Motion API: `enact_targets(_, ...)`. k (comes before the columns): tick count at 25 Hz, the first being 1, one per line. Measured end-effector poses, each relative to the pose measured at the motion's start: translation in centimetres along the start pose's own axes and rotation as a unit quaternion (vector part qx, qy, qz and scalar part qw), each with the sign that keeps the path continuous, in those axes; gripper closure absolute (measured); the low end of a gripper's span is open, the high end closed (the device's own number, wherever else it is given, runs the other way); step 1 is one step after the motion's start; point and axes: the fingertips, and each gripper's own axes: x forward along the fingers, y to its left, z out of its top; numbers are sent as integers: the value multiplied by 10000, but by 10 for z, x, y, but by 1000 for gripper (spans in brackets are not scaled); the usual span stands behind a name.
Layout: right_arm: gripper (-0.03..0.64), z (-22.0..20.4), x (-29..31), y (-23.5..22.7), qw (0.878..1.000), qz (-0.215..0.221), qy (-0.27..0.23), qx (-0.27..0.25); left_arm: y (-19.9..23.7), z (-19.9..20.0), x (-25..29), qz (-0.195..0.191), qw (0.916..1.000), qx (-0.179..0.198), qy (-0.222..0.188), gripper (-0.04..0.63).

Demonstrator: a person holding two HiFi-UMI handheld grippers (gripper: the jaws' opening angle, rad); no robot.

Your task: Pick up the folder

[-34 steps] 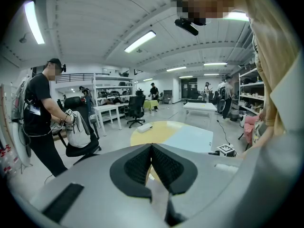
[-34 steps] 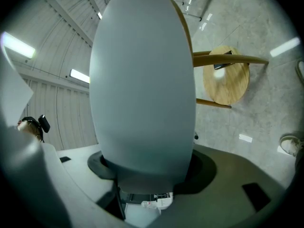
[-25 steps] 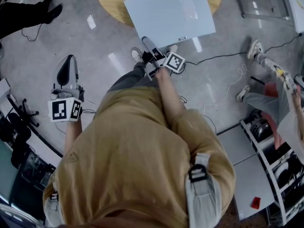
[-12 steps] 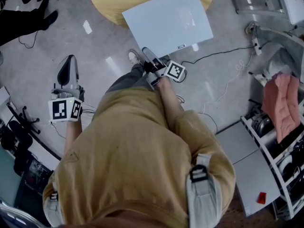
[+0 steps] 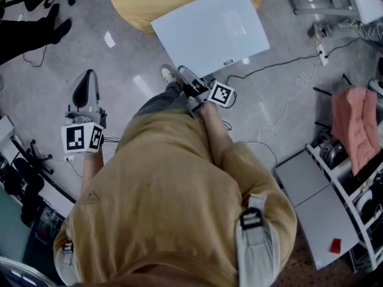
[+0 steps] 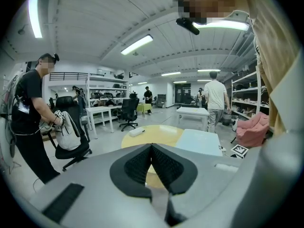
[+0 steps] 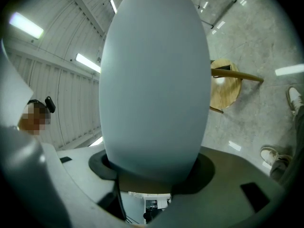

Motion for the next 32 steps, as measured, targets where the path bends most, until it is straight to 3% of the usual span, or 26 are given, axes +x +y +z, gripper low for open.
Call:
enact_targets(7, 344, 9, 14, 39, 9982, 400, 118, -427, -1, 5, 3, -70, 9999, -6, -128, 592)
enact_targets(14, 342, 43, 35, 133, 9888, 1185, -187, -885, -2, 26, 7, -92, 9986, -58, -509, 592)
enact_targets(21, 344, 67, 38, 219, 9730, 1433, -217, -1793, -4, 45, 5, -60, 9963, -121, -843, 592)
enact_targets(26, 344, 70, 38, 269, 9621, 1798, -211, -2041, -4, 51, 1, 47, 9946, -200, -1020, 592)
enact_targets(32, 344, 87, 32, 304, 9522, 1751, -233, -2492, -6, 61, -6, 286, 9918, -214, -1230, 592)
